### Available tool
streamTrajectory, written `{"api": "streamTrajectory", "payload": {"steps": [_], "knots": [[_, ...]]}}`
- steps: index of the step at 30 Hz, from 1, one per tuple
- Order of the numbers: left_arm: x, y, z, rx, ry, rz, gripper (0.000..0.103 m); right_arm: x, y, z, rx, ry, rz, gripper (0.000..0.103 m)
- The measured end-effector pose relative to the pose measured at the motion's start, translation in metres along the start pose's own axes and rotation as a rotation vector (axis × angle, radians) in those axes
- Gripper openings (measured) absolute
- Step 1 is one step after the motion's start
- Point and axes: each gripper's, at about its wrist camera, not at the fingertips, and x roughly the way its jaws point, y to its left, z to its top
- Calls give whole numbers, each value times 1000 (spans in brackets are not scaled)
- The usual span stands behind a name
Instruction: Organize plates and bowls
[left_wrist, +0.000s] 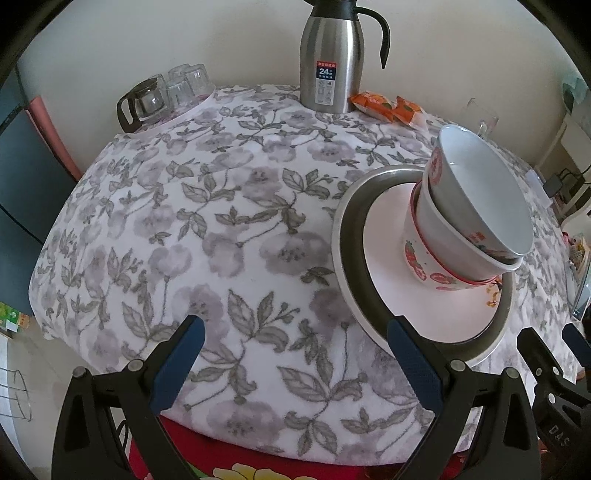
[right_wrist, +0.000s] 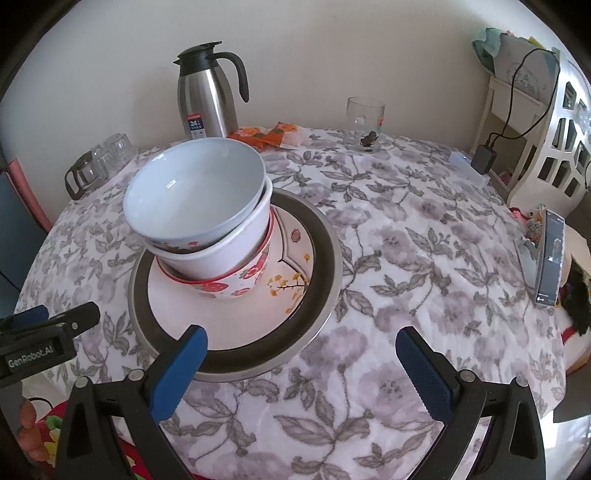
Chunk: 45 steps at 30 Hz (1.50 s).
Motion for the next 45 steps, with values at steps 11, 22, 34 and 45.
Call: {"api": "streamTrajectory", "payload": {"steps": [11, 22, 34, 45], "knots": [[2, -2, 0, 7, 14, -15, 99, 0, -3, 1, 12, 1, -6, 103], [4, -1, 0, -2, 29, -27, 99, 2, -2, 1, 9, 5, -7, 103], [6, -1, 0, -10, 42, -34, 99, 2, -1, 0, 4, 11, -9, 103], [6, 0, 0, -11, 43, -36, 99, 3, -1, 0, 1, 14, -8, 103]]}}
